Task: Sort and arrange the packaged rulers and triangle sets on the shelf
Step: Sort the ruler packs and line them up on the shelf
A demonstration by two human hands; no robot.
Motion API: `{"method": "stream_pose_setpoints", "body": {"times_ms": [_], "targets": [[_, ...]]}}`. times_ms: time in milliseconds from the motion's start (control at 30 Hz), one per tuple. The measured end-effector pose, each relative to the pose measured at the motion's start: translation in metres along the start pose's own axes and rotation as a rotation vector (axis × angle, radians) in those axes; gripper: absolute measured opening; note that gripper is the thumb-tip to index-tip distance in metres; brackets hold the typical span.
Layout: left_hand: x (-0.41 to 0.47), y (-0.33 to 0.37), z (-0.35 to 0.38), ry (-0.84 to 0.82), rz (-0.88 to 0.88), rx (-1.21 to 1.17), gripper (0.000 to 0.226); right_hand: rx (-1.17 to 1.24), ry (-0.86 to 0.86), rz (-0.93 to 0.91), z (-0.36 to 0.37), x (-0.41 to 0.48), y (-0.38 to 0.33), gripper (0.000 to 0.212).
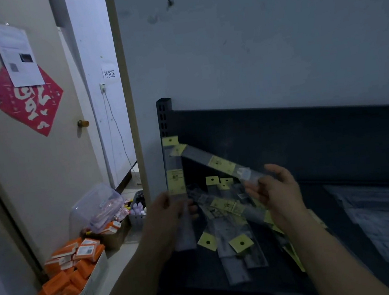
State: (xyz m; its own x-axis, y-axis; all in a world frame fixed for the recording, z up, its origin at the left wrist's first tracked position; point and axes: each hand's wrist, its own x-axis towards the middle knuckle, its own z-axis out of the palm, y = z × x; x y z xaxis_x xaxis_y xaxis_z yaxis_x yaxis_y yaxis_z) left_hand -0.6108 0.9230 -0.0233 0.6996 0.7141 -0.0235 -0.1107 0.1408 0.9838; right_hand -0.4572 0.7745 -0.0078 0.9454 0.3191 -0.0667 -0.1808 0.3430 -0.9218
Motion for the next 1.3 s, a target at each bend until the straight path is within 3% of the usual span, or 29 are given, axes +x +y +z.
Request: {"method": "stream_pose_setpoints", "body": {"times_ms": [133,300,500,700,833,933,1033,1133,1200,1300], "targets": [[0.009,-0.012,0.023,-0.041,0.01,-0.19,0.001,-0.02,-0.119,0.067,0.01,-0.007,0.016,0.016],[0.022,-0.011,0.04,-0.046,0.046,-0.139,0.016,-0.272,-0.197,-0.002,0.021,-0.022,0.027,0.013],[0.028,-0.007,0.035,-0.003,0.038,-0.124,0.011,-0.533,-0.404,-0.026,0.014,-0.021,0.026,0.012],[0.026,-0.004,0.031,-0.078,-0.012,-0.166,0.019,-0.516,-0.418,-0.01,0.015,-0.016,0.031,0.009],[0.028,0.001,0.026,-0.031,-0.051,-0.188,0.026,-0.458,-0.403,-0.018,0.016,-0.01,0.03,0.014],[0.028,0.002,0.026,-0.121,-0.053,-0.164,0.023,-0.6,-0.479,-0.053,0.019,-0.011,0.033,0.012],[0.027,0.002,0.026,-0.09,-0.023,-0.101,0.017,-0.717,-0.495,-0.183,0.018,-0.01,0.029,0.007],[0.028,0.003,0.018,-0.041,-0.052,-0.219,0.018,-1.135,-0.365,-0.374,-0.001,0.007,0.021,0.012],[0.028,0.004,0.01,-0.024,-0.054,-0.185,0.02,-1.39,-0.353,-0.321,-0.014,0.014,0.022,0.029],[0.03,0.002,0.003,-0.017,-0.058,-0.076,0.02,-1.43,-0.386,-0.239,-0.02,0.015,0.021,0.019]]}}
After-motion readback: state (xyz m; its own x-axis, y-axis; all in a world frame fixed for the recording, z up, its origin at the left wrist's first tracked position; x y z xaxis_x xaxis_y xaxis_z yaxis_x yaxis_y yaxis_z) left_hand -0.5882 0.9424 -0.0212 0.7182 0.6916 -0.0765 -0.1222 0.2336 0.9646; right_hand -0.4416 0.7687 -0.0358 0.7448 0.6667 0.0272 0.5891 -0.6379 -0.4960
